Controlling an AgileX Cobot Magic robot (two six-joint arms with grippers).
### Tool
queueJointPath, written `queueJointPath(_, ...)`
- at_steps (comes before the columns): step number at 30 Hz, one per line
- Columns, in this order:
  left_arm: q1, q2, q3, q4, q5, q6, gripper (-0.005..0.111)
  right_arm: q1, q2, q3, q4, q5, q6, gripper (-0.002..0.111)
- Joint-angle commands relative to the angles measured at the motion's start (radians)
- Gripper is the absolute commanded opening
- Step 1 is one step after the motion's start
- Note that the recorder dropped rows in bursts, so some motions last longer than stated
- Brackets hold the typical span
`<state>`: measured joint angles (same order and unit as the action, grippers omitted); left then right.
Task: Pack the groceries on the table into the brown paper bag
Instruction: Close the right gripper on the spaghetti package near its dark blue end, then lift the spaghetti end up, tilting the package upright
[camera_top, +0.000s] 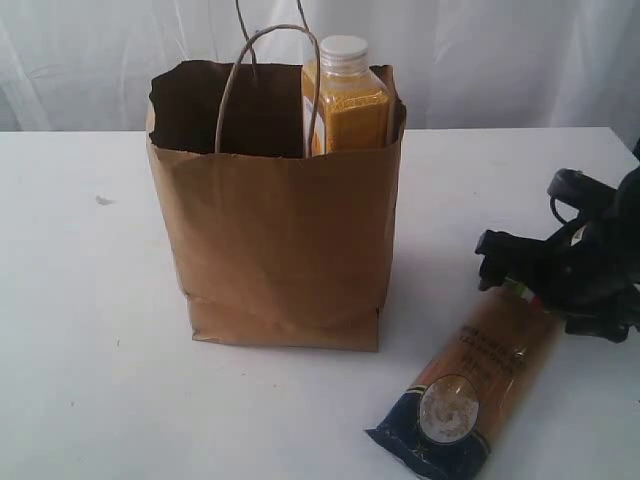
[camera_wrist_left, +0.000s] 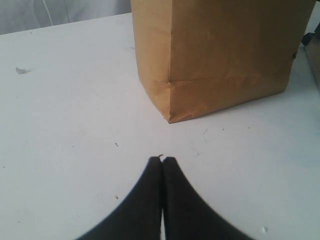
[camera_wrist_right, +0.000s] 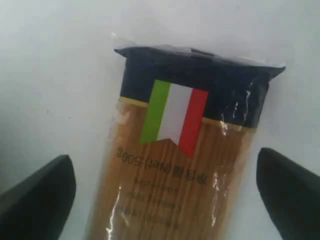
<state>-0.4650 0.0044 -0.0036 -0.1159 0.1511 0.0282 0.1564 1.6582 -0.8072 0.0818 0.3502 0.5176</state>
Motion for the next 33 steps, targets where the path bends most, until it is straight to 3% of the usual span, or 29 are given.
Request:
queueJointPath(1, 0.003, -0.004, 0.004, -0.004, -0.002, 0.003, 0.000, -0.008, 0.045, -0.008, -0.016, -0.040, 0.006, 0.090)
queueJointPath(7, 0.003, -0.004, 0.004, -0.004, -0.002, 0.003, 0.000, -0.008, 0.102, -0.013, -0.056, -0.090, -0.052, 0.090)
queueJointPath(12, 0.003, -0.004, 0.004, -0.004, -0.002, 0.003, 0.000, -0.006, 0.158, -0.074, -0.180, 0.010, -0.099, 0.079)
queueJointPath(17, 0.003, -0.004, 0.004, -0.004, -0.002, 0.003, 0.000, 0.013, 0.200, -0.119, -0.188, 0.055, -0.184, 0.073)
queueJointPath(19, 0.003, -0.004, 0.004, -0.004, -0.002, 0.003, 0.000, 0.022, 0.203, -0.134, -0.188, 0.051, -0.205, 0.068)
queueJointPath(25, 0.003, -0.004, 0.004, -0.004, -0.002, 0.003, 0.000, 0.038, 0.205, -0.210, -0.192, 0.062, -0.547, 0.046)
queueJointPath(29, 0.003, -0.004, 0.004, -0.004, -0.002, 0.003, 0.000, 0.046, 0.205, -0.232, -0.196, 0.073, -0.728, 0.046)
queueJointPath(33, 0.003, -0.004, 0.004, -0.004, -0.002, 0.003, 0.000, 0.048, 0.205, -0.232, -0.196, 0.075, -0.804, 0.056)
